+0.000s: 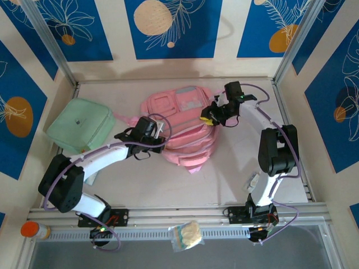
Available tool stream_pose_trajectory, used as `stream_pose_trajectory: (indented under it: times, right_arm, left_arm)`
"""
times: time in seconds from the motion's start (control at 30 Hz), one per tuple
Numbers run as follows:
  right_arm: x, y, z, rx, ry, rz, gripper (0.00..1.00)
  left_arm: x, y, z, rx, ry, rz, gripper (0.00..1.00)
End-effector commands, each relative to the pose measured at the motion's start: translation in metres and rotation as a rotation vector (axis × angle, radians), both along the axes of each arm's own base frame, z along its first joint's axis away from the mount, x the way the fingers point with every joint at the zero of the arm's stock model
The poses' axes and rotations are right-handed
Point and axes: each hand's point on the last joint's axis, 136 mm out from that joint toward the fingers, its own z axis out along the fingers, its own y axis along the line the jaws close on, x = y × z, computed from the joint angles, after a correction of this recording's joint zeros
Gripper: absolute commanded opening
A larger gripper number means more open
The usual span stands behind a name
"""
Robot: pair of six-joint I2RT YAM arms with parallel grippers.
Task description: Pack books, pencil case, and school supplies into a backpack
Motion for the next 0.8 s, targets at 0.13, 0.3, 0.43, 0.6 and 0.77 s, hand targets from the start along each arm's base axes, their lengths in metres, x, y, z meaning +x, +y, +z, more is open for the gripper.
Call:
stream_pose_trajectory:
  times: [0.13, 0.3, 0.43, 0.6, 0.77]
  right_arm:
    - [-0.011, 0.012, 0.012, 0.040, -0.036, -0.099, 0.18]
    - [-0.002, -0.001, 0.011, 0.014, -0.028, -0.077, 0.02]
    - [0.006, -0.011, 0.009, -0.054, -0.068, -0.044, 0.00]
    - [0.011, -0.018, 0.007, -0.076, -0.082, -0.025, 0.00]
    - [0.014, -0.012, 0.008, -0.070, -0.108, 0.022, 0.00]
  left_arm:
    - [-0.008, -0.007, 0.011, -0.019, -0.029, -0.093, 0.00]
    - [-0.006, 0.015, 0.006, 0.085, -0.073, -0.093, 0.00]
    - [0.005, 0.033, 0.004, 0.197, -0.157, -0.119, 0.00]
    - [0.031, 0.046, -0.001, 0.233, -0.230, -0.127, 0.00]
    - [0.051, 0.051, -0.008, 0.273, -0.249, -0.123, 0.00]
